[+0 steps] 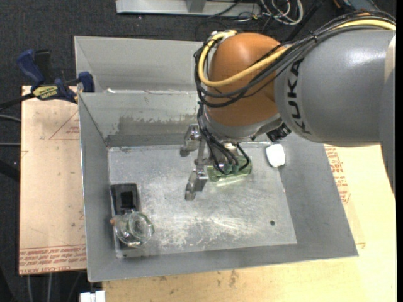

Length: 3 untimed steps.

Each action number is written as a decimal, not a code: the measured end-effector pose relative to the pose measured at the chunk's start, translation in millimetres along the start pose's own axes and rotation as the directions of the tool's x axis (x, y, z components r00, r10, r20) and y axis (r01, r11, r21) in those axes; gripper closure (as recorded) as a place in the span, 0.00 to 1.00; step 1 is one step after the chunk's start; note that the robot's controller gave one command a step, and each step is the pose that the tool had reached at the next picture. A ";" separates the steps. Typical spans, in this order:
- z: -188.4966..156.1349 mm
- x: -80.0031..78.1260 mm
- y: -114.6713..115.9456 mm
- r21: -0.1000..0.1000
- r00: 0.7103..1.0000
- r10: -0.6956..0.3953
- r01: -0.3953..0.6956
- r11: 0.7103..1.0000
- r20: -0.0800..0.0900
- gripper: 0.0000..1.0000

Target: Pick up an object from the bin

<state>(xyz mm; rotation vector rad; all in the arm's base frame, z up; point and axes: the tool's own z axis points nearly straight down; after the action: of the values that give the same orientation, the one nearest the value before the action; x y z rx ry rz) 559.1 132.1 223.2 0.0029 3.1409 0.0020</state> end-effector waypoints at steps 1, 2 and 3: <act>0.0 0.0 0.0 0.000 1.000 0.000 0.000 1.000 0.000 0.00; 51.7 16.8 8.2 -0.001 0.999 0.046 -0.046 0.999 0.006 0.00; 69.1 30.4 35.3 0.004 1.000 -0.020 0.020 1.000 -0.012 0.00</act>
Offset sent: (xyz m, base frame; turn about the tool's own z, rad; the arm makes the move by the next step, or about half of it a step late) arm -0.0450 0.0200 -0.1341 0.1174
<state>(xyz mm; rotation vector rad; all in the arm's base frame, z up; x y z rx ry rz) 528.9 167.5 154.1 -0.0284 3.1532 -0.0047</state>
